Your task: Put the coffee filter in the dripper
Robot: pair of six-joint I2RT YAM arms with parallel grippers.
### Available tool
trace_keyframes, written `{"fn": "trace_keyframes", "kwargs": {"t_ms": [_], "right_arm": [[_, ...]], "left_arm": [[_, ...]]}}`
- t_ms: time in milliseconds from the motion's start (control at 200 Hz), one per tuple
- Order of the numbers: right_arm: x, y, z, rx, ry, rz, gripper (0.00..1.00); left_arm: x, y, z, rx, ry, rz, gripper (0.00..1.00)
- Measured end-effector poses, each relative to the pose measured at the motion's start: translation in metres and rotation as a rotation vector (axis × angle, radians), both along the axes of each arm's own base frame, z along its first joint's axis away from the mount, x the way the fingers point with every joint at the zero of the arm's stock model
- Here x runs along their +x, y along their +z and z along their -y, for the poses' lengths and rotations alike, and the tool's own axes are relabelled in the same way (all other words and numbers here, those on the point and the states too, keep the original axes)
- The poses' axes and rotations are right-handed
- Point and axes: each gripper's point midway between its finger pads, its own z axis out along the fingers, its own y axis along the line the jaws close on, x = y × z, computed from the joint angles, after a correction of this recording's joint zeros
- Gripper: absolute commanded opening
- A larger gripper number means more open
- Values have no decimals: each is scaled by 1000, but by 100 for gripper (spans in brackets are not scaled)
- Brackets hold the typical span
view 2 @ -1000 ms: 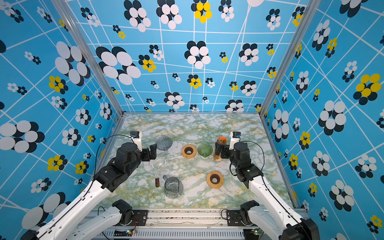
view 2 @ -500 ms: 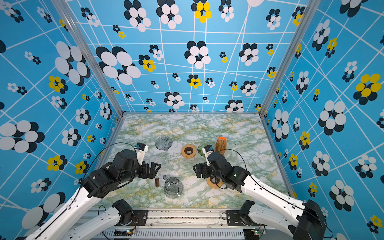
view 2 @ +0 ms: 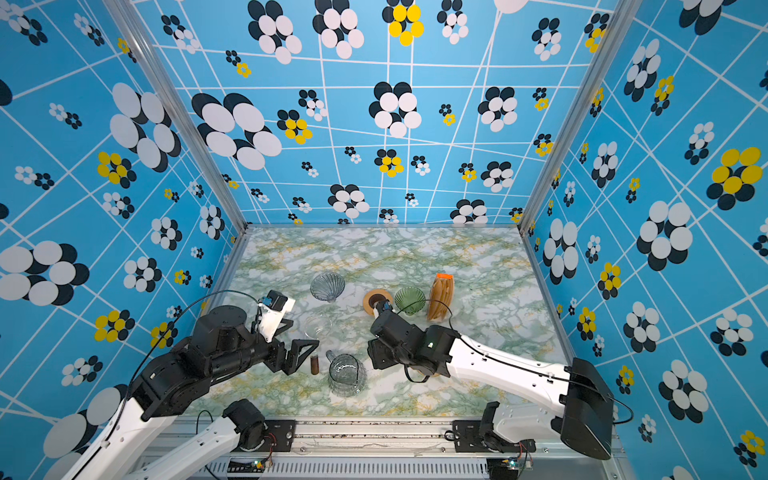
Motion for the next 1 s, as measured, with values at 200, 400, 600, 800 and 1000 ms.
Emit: {"fn": "trace_keyframes", "kwargs": {"t_ms": [200, 400, 600, 800, 1000], "right_arm": [[-5, -7, -10, -32, -38, -21, 57], [-12, -12, -20, -49, -40, -32, 53], [-18, -21, -25, -69, -30, -47, 51], [-22, -27, -32, -87, -14, -52, 48], [-23, -28, -41, -88, -2, -55, 45]], "left_arm": [[-5, -6, -8, -38, 14, 68, 99], [-2, -1, -9, -61, 26, 97, 99], [4, -7, -8, -46, 40, 80, 99], [6, -7, -7, -47, 42, 81, 99], [7, -8, -8, -45, 45, 77, 99]]}}
